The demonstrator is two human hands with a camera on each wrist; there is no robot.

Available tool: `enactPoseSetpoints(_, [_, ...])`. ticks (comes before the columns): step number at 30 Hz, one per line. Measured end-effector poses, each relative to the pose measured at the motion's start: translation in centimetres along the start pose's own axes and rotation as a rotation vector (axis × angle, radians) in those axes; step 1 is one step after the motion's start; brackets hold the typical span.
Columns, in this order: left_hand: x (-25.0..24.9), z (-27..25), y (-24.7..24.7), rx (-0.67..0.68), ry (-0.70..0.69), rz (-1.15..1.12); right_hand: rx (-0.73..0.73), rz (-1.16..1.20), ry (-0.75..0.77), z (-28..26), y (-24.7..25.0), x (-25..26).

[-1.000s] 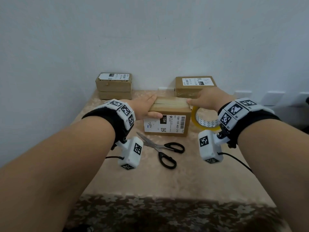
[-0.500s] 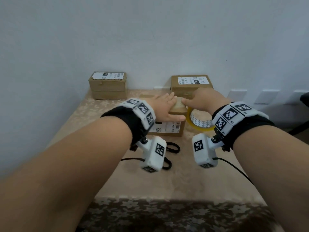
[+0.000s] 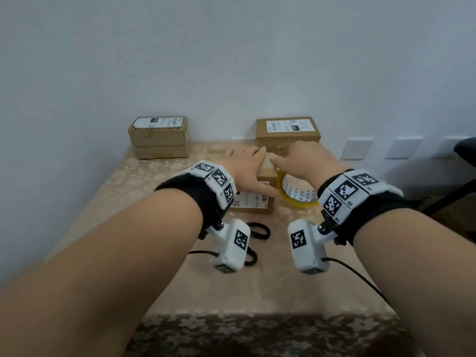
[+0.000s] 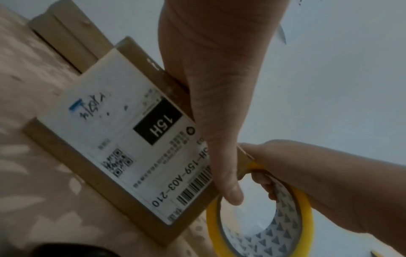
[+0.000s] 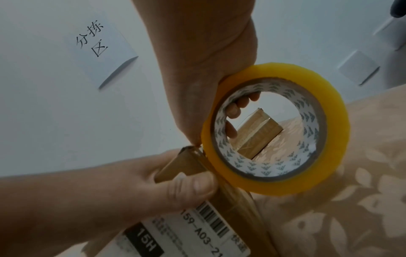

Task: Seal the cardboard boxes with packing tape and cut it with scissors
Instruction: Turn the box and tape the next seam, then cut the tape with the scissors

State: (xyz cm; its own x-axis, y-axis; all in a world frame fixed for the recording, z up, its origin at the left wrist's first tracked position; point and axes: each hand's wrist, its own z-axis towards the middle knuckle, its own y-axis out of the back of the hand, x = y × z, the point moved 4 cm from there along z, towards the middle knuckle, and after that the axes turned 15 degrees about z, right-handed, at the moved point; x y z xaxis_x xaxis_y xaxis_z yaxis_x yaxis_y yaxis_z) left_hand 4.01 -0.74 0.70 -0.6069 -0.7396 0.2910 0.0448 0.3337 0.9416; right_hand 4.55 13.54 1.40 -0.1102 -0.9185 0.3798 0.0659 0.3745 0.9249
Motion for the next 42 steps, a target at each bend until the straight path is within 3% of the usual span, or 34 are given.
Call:
enactPoseSetpoints(3, [0.1, 0.4, 0.6, -0.086, -0.046, -0.032, 0.027, 0.114, -0.019, -0.6, 0.1, -0.3])
enactPoseSetpoints(6, [1.9, -0.1, 0.9, -0.062, -0.156, 0.013, 0.072, 0.425, -0.027, -2.0, 0.7, -0.3])
enactPoseSetpoints(9, [3.2, -0.7, 0.7, -0.052, -0.084, 0.201, 0.1, 0.62, -0.012, -3.9, 0.4, 0.2])
enactPoseSetpoints(12, [3.1, -2.0, 0.5, -0.123, 0.01, 0.135, 0.047, 0.789, -0.061, -5.3, -0.4, 0.5])
enactPoseSetpoints(16, [1.8, -5.0, -0.1, -0.342, 0.192, -0.148, -0.025, 1.12, -0.218, -6.3, -1.6, 1.0])
enactPoseSetpoints(18, [1.4, -6.5, -0.5, -0.417, 0.316, -0.465, -0.031, 1.267, -0.281, -6.7, -2.3, 2.1])
enactPoseSetpoints(20, [0.4, -7.4, -1.0, -0.329, 0.338, -0.876, 0.033, 1.448, -0.29, -7.3, -3.2, 3.8])
enactPoseSetpoints(22, [-0.2, -8.2, -1.2, -0.208, 0.332, -1.112, 0.155, 1.519, -0.254, -8.0, -3.8, 5.5])
enactPoseSetpoints(27, [1.8, -9.8, -2.5, -0.255, 0.395, -1.157, 0.265, 1.434, -0.179, -9.4, -3.9, 6.9])
enactPoseSetpoints(30, [3.1, -10.5, -2.4, -0.315, 0.447, -1.057, 0.217, 1.042, -0.063, -10.0, -4.5, 6.5])
enactPoseSetpoints(34, [3.6, -11.0, -1.9, -0.367, 0.402, -0.787, 0.379, 0.317, 0.085, -11.0, -7.2, 6.6])
enactPoseSetpoints(39, [3.8, -10.3, -1.5, -0.418, 0.363, -0.633, 0.476, 0.034, 0.165, -10.8, -7.7, 7.0])
enactPoseSetpoints(42, [4.2, -10.1, -1.3, -0.432, 0.338, -0.514, 0.408, -0.029, 0.224, -10.4, -7.4, 7.2])
